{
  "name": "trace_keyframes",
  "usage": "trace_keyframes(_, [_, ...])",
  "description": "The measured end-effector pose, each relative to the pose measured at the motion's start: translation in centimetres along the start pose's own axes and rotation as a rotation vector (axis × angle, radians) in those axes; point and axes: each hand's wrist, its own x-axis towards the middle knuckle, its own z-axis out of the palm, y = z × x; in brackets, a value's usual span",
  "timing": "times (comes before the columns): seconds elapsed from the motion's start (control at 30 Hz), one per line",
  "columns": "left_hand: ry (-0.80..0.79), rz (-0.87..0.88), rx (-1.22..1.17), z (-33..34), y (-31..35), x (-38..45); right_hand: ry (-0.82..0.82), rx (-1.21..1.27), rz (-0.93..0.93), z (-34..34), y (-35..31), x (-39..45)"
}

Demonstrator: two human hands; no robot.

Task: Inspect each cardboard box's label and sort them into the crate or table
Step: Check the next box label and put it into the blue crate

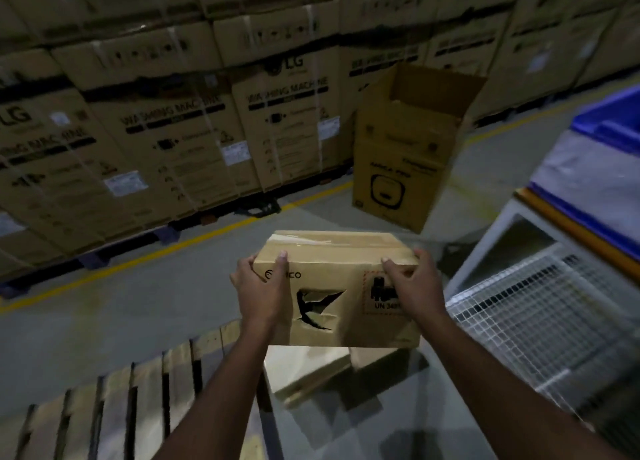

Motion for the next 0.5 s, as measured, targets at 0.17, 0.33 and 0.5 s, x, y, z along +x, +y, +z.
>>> trace_keyframes(0.17, [-0.046,0.094,-0.027,2.4,4.7,-4.9,0.151,0.055,0.001,-7.9,1.1,-3.9])
trace_keyframes(0.33, [-0.088,0.204,-0.062,4.6,8.9,-11.5,0.321,0.063,-0.072,-16.4,2.3,-8.2])
trace_keyframes(0.5, [-0.137,0.342,-0.12,7.8,12.8,-21.3,0.516,0.063,-0.102,-26.5,4.3,-14.5])
